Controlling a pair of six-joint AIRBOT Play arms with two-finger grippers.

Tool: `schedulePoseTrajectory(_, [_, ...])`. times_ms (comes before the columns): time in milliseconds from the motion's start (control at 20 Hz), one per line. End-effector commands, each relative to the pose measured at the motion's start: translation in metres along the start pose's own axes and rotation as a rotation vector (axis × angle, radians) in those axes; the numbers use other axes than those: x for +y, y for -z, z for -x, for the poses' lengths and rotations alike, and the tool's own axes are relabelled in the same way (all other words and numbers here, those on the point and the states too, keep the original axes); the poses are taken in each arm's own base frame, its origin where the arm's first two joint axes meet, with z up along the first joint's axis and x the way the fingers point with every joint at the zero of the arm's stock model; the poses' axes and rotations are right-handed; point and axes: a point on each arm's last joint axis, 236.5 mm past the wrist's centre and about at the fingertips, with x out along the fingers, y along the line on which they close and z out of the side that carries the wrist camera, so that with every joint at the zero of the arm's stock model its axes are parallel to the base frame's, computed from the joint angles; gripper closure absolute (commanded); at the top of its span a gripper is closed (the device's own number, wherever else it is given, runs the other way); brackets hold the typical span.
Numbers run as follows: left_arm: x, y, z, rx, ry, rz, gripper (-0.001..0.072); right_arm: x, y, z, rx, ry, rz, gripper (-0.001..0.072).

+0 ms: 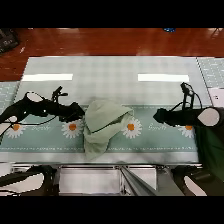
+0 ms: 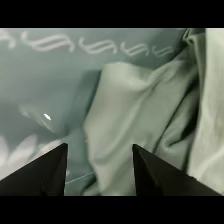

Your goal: Fold the shirts.

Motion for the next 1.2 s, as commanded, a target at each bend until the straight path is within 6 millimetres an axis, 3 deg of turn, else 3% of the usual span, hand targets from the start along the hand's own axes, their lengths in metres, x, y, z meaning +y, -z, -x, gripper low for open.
schedulePoseTrajectory(0, [-0.004,-0.008,-0.021,-0.041,-0.019,-0.001,0.0202,0.038,0.009,-0.011,-0.02,-0.109,-0.005,0.0303])
schedulePoseTrajectory(100, [-0.012,-0.01,-0.027,-0.064,-0.014,-0.011,0.0231,0.062,0.021,-0.018,0.014,-0.168,-0.008,0.0303])
schedulePoseTrajectory(200, [-0.018,-0.011,-0.028,-0.064,-0.013,-0.061,0.0688,0.084,0.038,-0.026,0.058,-0.214,0.008,0.0303])
schedulePoseTrajectory(400, [-0.023,-0.016,-0.022,-0.066,-0.001,-0.105,0.069,0.111,0.07,-0.04,0.128,-0.25,0.051,0.0303])
schedulePoseTrajectory(550, [-0.023,-0.018,-0.02,-0.07,0.002,-0.101,0.069,0.109,0.084,-0.063,0.189,-0.221,0.005,0.0303])
schedulePoseTrajectory(850, [-0.023,-0.015,-0.02,-0.059,0.005,-0.1,0.069,0.137,0.063,-0.083,0.123,-0.345,-0.077,0.0303])
schedulePoseTrajectory(1150, [-0.023,-0.015,-0.02,-0.058,0.005,-0.1,0.069,0.16,0.056,-0.103,0.142,-0.418,-0.088,0.0303])
